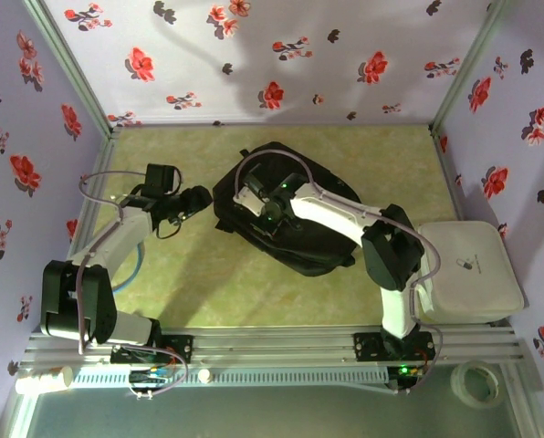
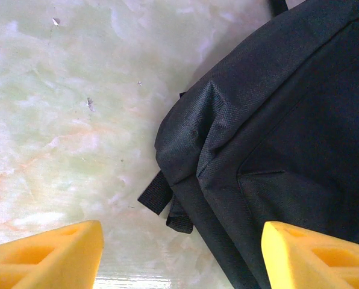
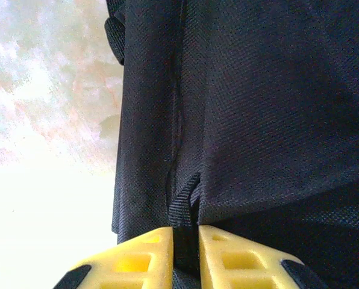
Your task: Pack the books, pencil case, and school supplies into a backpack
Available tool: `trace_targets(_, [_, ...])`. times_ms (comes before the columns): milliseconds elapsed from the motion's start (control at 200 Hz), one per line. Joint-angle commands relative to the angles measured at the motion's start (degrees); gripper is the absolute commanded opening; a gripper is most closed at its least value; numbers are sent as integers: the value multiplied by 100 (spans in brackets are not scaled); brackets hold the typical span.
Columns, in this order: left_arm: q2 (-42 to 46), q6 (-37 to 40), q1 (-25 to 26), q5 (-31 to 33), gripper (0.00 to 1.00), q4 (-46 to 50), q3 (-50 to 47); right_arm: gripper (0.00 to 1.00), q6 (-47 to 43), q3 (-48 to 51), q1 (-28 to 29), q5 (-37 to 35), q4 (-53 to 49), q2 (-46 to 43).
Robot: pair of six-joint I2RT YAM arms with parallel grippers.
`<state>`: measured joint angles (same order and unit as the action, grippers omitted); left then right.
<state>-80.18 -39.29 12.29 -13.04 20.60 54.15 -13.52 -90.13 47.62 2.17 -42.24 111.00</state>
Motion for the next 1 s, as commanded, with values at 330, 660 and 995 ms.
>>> trace_targets(330, [-41,-33,-53,-141,70,-28,-53,1,548,489,-240,118,812,-615])
trace_targets(660, [-41,-452,147,-675,70,-413,-302,0,958,969,-400,-240,1498,-977])
trace_targets(995, [-78,-1393,1010,-1072,67,-1392,-766,0,1687,1015,-577,-634,1625,-982])
